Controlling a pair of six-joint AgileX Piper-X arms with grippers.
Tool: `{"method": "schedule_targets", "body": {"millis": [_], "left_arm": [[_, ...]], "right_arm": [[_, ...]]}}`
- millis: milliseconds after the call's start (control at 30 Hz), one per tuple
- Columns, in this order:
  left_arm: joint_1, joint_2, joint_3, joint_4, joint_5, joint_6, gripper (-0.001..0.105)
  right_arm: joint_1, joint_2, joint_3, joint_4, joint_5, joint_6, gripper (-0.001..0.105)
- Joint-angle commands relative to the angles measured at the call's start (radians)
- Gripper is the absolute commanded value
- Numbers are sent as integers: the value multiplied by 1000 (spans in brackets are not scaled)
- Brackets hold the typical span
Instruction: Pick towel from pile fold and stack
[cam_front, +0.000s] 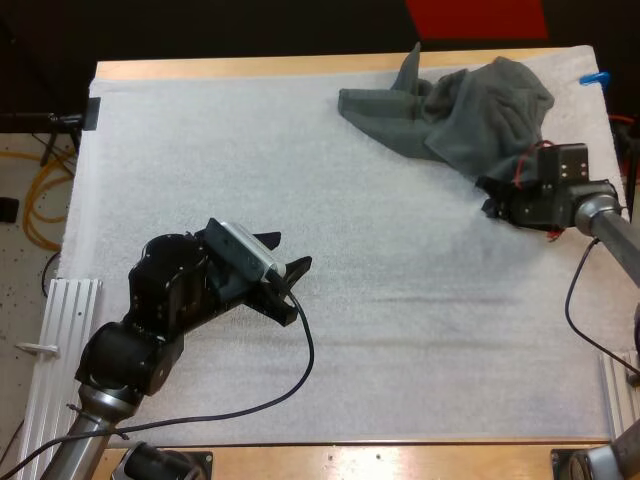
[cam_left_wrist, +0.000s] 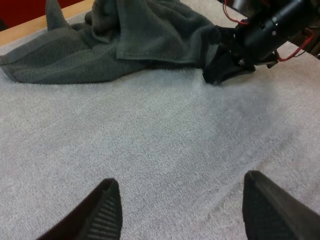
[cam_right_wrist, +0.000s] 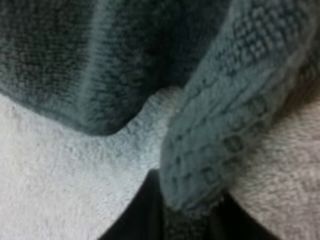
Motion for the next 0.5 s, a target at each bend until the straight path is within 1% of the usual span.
{"method": "schedule_targets", "body": {"millis": [0, 167, 300, 333, 367, 433, 467], "left_arm": [[-3, -4, -9, -11, 8, -7, 52], [-3, -4, -9, -11, 8, -7, 52], [-3, -4, -9, -11, 8, -7, 52], [-3, -4, -9, -11, 10, -7, 52], [-3, -4, -9, -11, 21, -7, 52], [-3, -4, -9, -11, 67, -21, 52], [-3, -5, -11, -11, 105, -45, 52]], "right_arm": [[2, -40, -19, 2, 12, -31, 1], [2, -192, -44, 2, 80, -142, 1], [2, -349, -66, 0, 80, -233, 1], [2, -431, -76, 0, 82, -279, 1], [2, -465, -80, 0, 91, -302, 1], [2, -551, -86, 0, 127, -371, 1], [2, -628, -86, 0, 162, -421, 1]]}}
